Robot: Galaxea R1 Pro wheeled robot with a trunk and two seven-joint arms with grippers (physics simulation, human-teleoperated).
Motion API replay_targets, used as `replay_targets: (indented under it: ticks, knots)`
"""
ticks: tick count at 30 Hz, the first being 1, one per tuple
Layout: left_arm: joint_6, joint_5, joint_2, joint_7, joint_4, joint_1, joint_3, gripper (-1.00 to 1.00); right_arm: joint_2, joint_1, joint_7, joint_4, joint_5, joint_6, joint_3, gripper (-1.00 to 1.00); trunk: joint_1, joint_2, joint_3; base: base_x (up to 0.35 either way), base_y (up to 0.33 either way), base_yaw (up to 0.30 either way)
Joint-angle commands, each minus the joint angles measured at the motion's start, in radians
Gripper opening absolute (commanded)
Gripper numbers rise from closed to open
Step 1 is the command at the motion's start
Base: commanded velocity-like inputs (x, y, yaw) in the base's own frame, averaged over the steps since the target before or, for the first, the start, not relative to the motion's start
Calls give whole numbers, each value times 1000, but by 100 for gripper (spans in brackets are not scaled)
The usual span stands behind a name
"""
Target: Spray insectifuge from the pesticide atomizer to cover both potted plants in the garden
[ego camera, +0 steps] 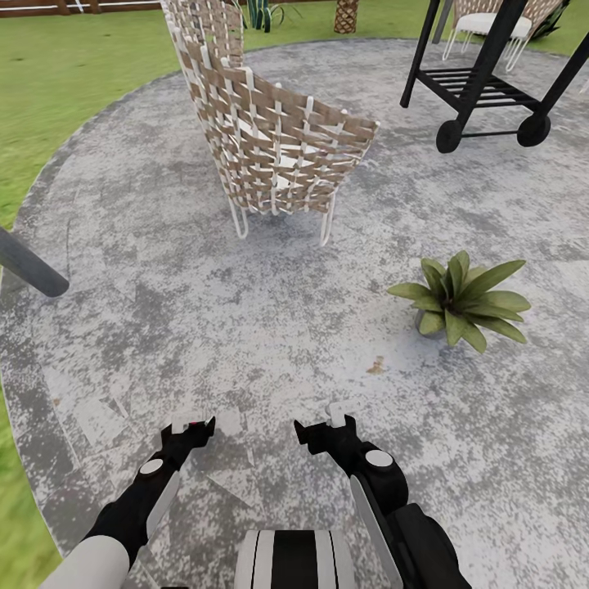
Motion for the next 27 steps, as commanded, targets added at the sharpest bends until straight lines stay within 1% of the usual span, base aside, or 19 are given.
replay_targets:
  ticks: [1,9,27]
  knots:
    - [-3,10,1,0,1,0,-1,100,0,0,1,-1,-3,5,-1,100,0,0,-1,0,0,0]
    - [-3,10,1,0,1,0,-1,100,1,0,1,-1,-3,5,-1,100,0,0,-7,0,0,0]
    - [-3,10,-1,0,1,0,-2,100,1,0,1,-1,-3,5,-1,100,0,0,-8,0,0,0]
